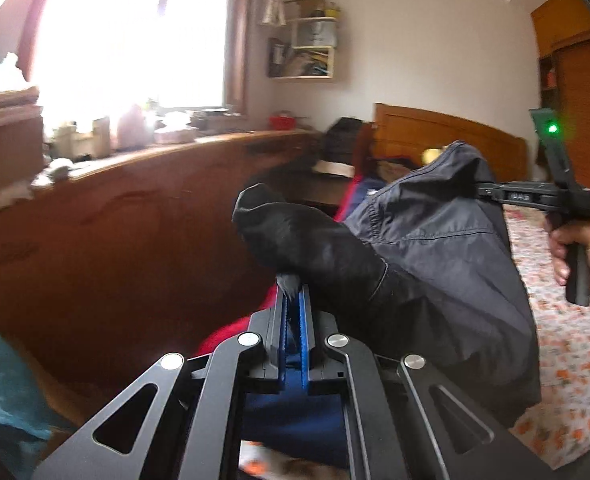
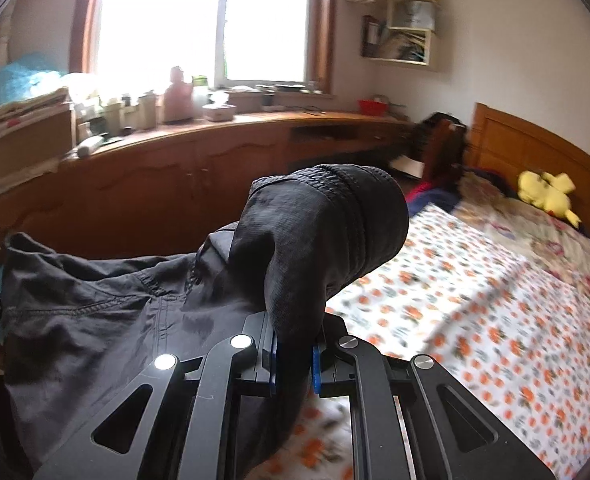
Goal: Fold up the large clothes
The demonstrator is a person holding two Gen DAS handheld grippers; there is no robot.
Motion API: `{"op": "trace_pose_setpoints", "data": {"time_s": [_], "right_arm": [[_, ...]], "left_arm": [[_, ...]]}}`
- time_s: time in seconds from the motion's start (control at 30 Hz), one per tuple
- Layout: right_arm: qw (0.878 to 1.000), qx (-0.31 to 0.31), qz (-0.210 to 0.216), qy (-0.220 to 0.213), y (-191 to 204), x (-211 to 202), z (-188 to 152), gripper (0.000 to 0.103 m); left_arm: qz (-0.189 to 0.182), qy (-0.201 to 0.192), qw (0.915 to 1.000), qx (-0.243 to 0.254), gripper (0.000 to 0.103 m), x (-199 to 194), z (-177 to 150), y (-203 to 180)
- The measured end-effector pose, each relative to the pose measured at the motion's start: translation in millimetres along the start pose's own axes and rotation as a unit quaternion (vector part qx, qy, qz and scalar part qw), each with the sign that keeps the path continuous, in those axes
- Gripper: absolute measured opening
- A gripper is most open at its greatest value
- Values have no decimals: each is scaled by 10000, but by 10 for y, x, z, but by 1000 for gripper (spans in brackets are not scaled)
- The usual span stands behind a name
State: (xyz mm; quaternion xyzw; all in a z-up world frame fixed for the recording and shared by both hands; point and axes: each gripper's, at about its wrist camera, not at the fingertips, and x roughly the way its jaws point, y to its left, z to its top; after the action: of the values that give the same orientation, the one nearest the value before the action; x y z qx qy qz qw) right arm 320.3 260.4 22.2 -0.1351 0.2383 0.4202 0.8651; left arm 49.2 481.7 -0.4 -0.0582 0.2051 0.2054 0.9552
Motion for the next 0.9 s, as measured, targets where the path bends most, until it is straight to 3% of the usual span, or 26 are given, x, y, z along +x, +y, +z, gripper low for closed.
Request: {"op": "trace_pose_setpoints", "data": {"time_s": [0.13,0.23,0.43,0.5,0.53,0.63,0.8,0.9], "right_arm": [[9997,-69,220,116,266,273,-42,10],[9986,-75,253,464,379,590,-252,10],[9947,88,85,1023,154,850,-616,20],[9939,190,99,1083,109,835,-644,27],[9938,202,113,1088,109,816,-645,37],[9969,62,53,786,95,617,-633,46],[9965,-122,459,681,290,354,-691,47],[9948,-229,739,663,480,234,-781,42]], "left_arm": [[234,227,9993,-161,5,53,-177,313],[332,441,9983,-170,5,141,-363,397],[451,653,9962,-350,8,101,-521,528],[532,764,9952,-313,10,81,-559,535],[609,770,9948,-281,10,56,-576,521],[699,726,9945,-274,10,-107,-638,477],[409,371,9984,-124,10,-390,-371,190],[119,267,9995,116,10,-318,-93,-96]]}}
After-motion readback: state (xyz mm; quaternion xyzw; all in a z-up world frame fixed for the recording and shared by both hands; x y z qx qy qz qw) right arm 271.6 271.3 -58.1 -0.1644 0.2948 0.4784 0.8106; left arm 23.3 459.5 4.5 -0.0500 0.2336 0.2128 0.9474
